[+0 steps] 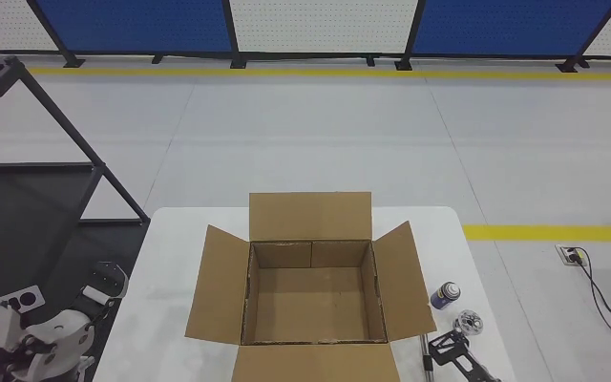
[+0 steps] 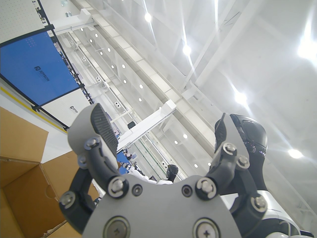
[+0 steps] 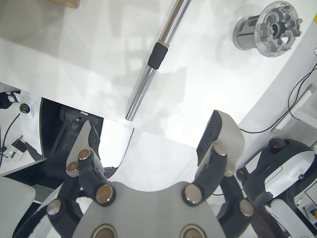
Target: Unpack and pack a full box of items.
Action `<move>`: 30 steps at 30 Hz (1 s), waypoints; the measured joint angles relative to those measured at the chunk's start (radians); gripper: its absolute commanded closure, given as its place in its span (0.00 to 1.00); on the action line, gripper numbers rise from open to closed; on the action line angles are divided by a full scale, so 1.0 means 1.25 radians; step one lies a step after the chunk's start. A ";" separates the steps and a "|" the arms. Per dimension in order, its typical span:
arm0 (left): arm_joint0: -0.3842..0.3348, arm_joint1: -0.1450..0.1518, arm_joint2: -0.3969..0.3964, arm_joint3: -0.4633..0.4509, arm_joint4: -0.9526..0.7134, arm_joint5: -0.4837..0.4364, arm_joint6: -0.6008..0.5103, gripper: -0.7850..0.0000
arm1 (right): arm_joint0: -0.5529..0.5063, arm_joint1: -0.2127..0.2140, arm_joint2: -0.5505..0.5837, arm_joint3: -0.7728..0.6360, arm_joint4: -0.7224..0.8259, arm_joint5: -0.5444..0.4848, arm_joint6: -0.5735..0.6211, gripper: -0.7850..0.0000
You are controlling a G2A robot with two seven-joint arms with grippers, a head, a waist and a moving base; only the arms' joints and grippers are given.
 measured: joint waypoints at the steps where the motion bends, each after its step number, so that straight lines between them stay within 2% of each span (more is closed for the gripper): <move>1: 0.000 0.000 0.000 0.000 0.000 0.000 0.000 0.00 | 0.010 -0.001 -0.013 0.005 -0.008 0.015 0.003 0.00; 10: 0.000 0.000 0.000 0.000 0.000 0.000 0.000 0.00 | 0.091 -0.017 -0.125 0.056 -0.069 0.146 0.021 0.07; 18: 0.000 0.000 0.000 0.000 0.000 0.000 0.000 0.00 | 0.135 -0.029 -0.160 0.110 -0.070 0.209 -0.001 0.15; 20: 0.000 0.000 0.000 0.000 0.000 0.000 0.000 0.00 | 0.143 -0.031 -0.164 0.124 -0.064 0.215 -0.010 0.20; 22: 0.000 0.000 0.000 0.000 0.000 0.000 0.000 0.00 | 0.149 -0.034 -0.165 0.138 -0.057 0.223 -0.022 0.33; 24: 0.000 0.000 0.000 0.000 0.000 0.000 0.000 0.00 | 0.152 -0.035 -0.165 0.148 -0.052 0.230 -0.033 0.31; 28: 0.000 0.000 0.000 0.000 0.000 0.000 0.000 0.00 | 0.164 -0.040 -0.176 0.174 -0.064 0.251 -0.048 0.50; 30: 0.000 0.000 0.000 0.000 0.000 0.000 0.000 0.00 | 0.172 -0.042 -0.183 0.185 -0.066 0.260 -0.048 0.51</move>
